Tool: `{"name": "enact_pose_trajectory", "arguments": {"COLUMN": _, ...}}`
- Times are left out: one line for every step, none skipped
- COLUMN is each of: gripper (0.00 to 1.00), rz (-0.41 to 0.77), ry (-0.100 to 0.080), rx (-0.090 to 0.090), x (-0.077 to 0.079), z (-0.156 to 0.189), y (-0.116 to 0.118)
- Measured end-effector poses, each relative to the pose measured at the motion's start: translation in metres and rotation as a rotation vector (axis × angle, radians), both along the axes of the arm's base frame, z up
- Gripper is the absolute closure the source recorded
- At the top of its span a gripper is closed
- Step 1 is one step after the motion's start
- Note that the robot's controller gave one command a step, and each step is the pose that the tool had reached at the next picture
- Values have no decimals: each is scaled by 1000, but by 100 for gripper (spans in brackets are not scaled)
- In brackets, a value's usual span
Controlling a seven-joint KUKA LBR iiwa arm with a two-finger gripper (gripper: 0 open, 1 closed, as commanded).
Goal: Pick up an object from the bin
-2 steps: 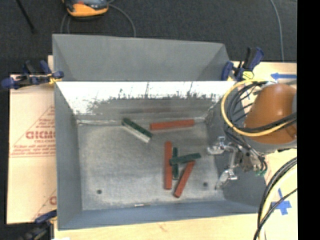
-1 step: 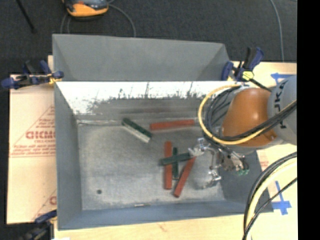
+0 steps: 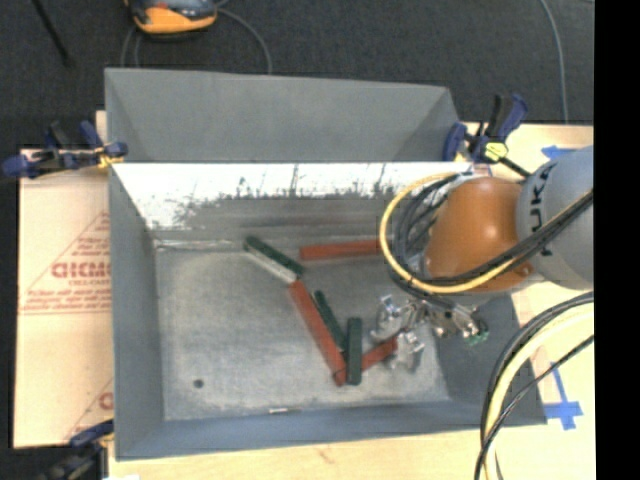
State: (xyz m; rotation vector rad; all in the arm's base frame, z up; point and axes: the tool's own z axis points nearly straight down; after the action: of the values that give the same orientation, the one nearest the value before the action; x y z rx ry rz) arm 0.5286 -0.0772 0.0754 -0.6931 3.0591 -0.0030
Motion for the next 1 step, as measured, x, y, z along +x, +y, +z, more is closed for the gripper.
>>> {"name": "enact_pose_trajectory", "arguments": {"gripper": 100, "rz": 1, "ry": 0, "rx": 0, "x": 0, "z": 0, "y": 0}}
